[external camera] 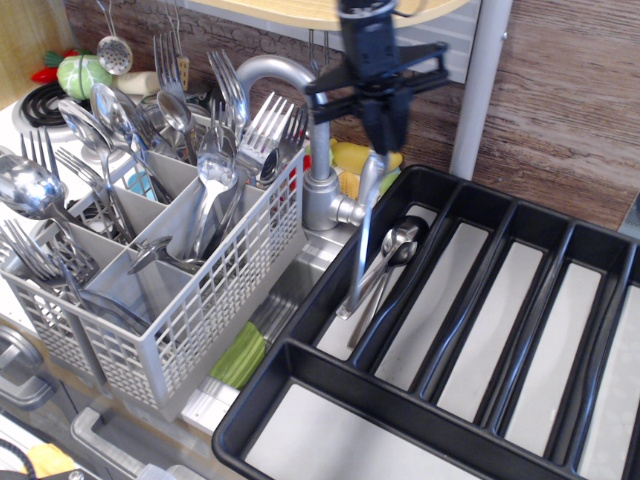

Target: Put small spoon from basket to tray

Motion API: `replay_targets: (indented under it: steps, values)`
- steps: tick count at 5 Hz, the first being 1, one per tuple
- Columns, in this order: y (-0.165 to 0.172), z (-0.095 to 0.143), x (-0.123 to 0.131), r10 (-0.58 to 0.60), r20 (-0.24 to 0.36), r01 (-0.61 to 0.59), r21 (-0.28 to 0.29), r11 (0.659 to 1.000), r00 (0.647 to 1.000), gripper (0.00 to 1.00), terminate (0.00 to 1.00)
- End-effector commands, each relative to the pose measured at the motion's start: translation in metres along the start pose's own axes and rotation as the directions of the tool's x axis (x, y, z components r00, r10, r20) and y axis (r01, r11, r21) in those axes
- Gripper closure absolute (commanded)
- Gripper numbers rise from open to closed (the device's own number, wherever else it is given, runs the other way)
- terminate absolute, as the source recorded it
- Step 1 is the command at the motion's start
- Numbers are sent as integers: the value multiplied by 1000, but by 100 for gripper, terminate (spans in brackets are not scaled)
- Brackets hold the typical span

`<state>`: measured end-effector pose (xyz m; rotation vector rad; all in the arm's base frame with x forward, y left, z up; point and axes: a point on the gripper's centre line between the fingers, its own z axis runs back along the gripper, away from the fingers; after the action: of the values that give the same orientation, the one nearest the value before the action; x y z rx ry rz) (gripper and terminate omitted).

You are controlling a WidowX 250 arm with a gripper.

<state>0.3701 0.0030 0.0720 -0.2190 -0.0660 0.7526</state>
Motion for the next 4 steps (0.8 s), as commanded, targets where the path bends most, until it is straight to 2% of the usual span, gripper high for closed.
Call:
replay_targets:
  steps: [1, 2, 3, 4]
  values:
    - [-2, -6, 6, -78, 58, 78, -2, 997, 995, 100, 0]
    - [-1, -13, 8, -79, 69, 80, -11, 997, 995, 100, 0]
    - [-3, -15, 3, -25, 103, 28, -29, 999, 994, 100, 0]
    - [-11, -9, -9, 100, 187, -93, -48, 995, 977, 0, 0]
